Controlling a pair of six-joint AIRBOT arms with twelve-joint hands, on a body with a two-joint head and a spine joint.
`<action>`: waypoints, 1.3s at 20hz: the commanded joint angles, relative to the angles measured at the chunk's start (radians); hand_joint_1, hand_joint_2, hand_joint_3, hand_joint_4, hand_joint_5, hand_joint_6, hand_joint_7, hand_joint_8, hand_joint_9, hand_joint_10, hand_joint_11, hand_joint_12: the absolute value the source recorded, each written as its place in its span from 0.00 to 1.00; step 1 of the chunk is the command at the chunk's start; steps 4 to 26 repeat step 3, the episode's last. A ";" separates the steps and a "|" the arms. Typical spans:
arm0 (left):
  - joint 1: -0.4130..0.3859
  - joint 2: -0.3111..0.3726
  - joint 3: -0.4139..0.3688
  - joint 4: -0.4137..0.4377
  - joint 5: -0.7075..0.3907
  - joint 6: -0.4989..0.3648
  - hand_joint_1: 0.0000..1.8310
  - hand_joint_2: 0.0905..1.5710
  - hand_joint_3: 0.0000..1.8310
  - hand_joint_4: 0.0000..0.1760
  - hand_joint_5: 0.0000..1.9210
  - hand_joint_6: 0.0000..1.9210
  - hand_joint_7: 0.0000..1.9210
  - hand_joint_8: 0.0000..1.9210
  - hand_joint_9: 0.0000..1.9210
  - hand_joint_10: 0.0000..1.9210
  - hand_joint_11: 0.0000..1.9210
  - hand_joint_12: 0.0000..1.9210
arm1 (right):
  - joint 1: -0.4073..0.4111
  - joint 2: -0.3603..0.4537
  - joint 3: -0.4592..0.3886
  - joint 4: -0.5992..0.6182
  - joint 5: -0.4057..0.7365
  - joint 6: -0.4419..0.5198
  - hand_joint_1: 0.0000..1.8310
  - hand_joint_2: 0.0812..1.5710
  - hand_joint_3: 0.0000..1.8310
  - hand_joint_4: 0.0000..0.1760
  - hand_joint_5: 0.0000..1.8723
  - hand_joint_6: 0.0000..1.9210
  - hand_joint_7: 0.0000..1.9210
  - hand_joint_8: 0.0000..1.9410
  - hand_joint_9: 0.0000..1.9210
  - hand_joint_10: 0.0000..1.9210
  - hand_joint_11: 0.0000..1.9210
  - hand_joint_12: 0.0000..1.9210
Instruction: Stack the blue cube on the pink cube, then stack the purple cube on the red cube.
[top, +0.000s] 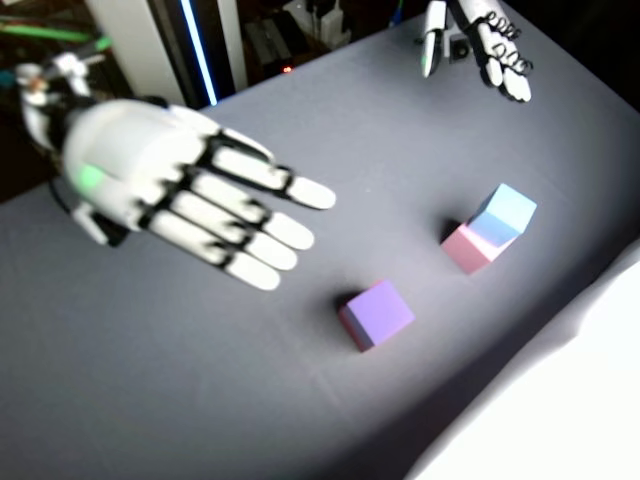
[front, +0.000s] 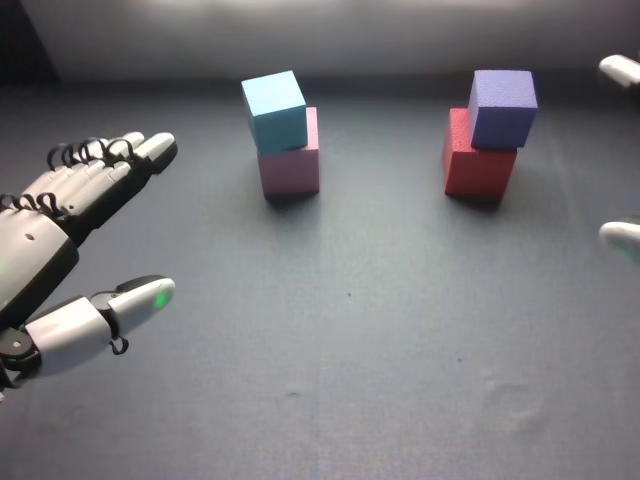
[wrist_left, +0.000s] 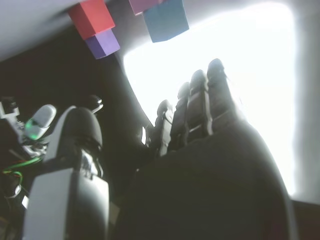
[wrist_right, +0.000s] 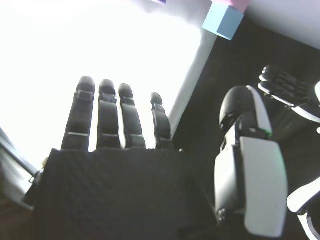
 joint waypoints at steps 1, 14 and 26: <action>-0.001 0.013 -0.002 0.001 -0.145 -0.001 0.27 0.81 0.00 0.88 0.00 0.00 0.00 0.00 0.00 0.00 0.00 0.00 | -0.005 0.011 -0.005 -0.013 0.201 0.009 0.18 0.72 0.01 0.74 0.00 0.00 0.00 0.00 0.00 0.00 0.00 0.00; -0.001 0.025 -0.010 0.001 -0.173 0.009 0.28 0.81 0.00 0.81 0.00 0.00 0.00 0.00 0.00 0.00 0.00 0.00 | -0.077 0.032 -0.037 -0.002 0.292 0.017 0.17 0.73 0.01 0.68 0.00 0.00 0.00 0.00 0.00 0.00 0.00 0.00; -0.001 0.025 -0.010 0.001 -0.173 0.009 0.28 0.81 0.00 0.81 0.00 0.00 0.00 0.00 0.00 0.00 0.00 0.00 | -0.077 0.032 -0.037 -0.002 0.292 0.017 0.17 0.73 0.01 0.68 0.00 0.00 0.00 0.00 0.00 0.00 0.00 0.00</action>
